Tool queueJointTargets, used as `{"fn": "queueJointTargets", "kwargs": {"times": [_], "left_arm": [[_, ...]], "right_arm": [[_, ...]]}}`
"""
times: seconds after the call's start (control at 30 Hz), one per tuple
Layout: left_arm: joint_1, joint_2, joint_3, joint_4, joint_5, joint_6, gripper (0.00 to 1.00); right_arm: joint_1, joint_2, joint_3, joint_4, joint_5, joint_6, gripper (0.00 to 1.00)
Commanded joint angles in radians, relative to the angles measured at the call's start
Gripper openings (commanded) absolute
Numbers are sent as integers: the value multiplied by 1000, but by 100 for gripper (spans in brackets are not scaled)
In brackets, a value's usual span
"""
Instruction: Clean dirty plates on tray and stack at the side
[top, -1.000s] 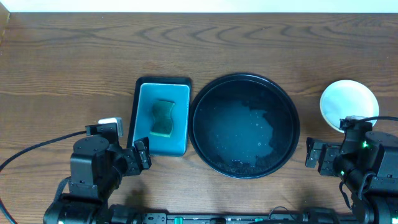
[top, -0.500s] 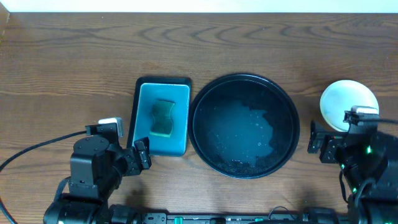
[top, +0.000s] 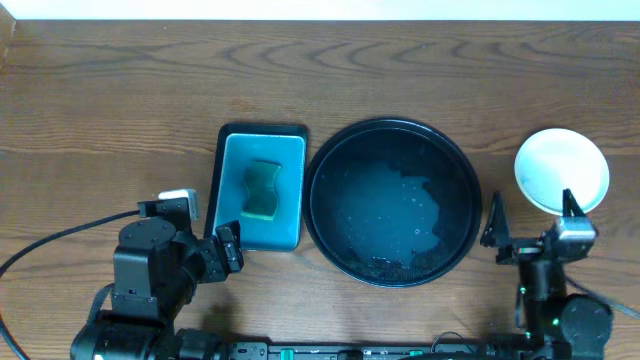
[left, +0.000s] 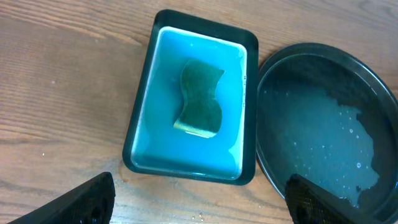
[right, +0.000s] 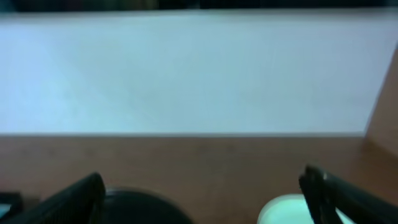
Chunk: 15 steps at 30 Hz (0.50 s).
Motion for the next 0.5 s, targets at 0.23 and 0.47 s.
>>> {"fn": "queueJointTargets", "kwargs": {"times": [0.23,0.47], "left_arm": [[2,-4,-5,0,-9,-5,88],[2,-4,-5,0,-9,-5,88]], "right_arm": [[49,-85,-258,253,8,-17,99],[68,-85,-256,16,10,-89,99]]}}
